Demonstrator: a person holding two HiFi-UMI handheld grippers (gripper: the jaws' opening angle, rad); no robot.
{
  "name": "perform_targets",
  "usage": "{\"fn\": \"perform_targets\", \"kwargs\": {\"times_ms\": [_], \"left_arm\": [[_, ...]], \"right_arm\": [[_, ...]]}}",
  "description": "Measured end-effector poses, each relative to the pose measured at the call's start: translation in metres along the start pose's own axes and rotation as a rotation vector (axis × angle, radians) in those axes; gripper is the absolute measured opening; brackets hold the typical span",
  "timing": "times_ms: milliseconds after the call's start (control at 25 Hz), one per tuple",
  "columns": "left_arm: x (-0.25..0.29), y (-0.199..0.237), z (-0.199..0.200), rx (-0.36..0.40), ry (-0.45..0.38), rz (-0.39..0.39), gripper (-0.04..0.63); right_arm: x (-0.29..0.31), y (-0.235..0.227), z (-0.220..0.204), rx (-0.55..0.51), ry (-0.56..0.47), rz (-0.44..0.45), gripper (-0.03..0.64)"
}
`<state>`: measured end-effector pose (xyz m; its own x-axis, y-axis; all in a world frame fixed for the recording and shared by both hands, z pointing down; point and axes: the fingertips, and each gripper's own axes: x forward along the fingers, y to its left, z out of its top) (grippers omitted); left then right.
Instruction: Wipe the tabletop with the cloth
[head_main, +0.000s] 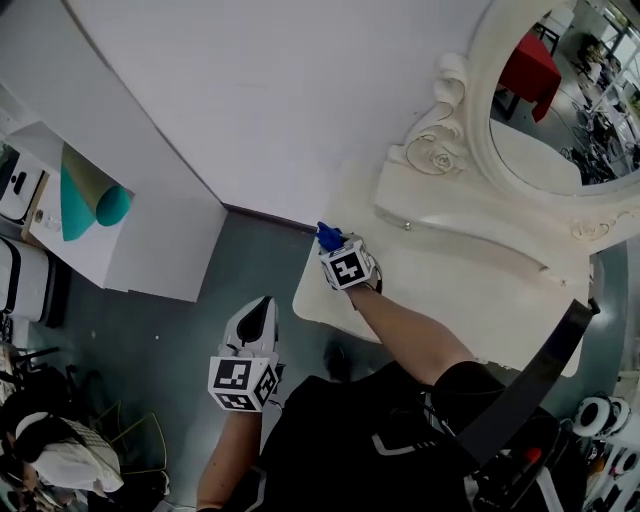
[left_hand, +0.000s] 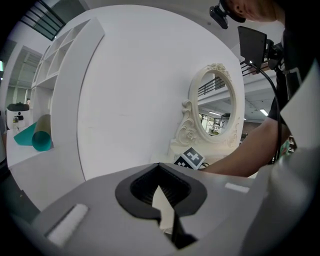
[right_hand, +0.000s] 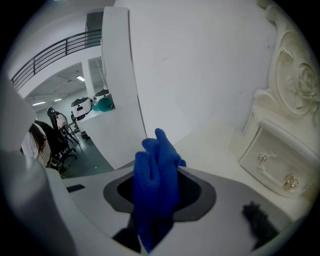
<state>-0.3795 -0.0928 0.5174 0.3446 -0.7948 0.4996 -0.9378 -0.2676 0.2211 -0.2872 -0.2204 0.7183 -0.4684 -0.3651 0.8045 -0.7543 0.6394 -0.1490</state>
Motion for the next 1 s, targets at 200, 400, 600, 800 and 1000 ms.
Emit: {"fn": "perform_targets", "kwargs": {"times_ms": [200, 400, 600, 800, 1000], "left_arm": [[0.018, -0.028, 0.007, 0.017, -0.002, -0.072, 0.008], [0.037, -0.059, 0.015, 0.048, -0.002, -0.143, 0.008], [0.052, -0.094, 0.017, 0.059, 0.005, -0.211, 0.008], [0.064, -0.125, 0.021, 0.089, -0.007, -0.233, 0.008], [0.076, -0.158, 0.020, 0.098, 0.002, -0.264, 0.008]], "right_arm": [[-0.023, -0.023, -0.022, 0.042, -0.001, -0.026, 0.158], [-0.046, -0.048, -0.043, 0.109, -0.014, -0.059, 0.158], [-0.071, -0.072, -0.068, 0.171, -0.019, -0.086, 0.158], [-0.099, -0.105, -0.094, 0.191, -0.017, -0.138, 0.158], [-0.128, -0.132, -0.120, 0.215, -0.009, -0.159, 0.158]]}}
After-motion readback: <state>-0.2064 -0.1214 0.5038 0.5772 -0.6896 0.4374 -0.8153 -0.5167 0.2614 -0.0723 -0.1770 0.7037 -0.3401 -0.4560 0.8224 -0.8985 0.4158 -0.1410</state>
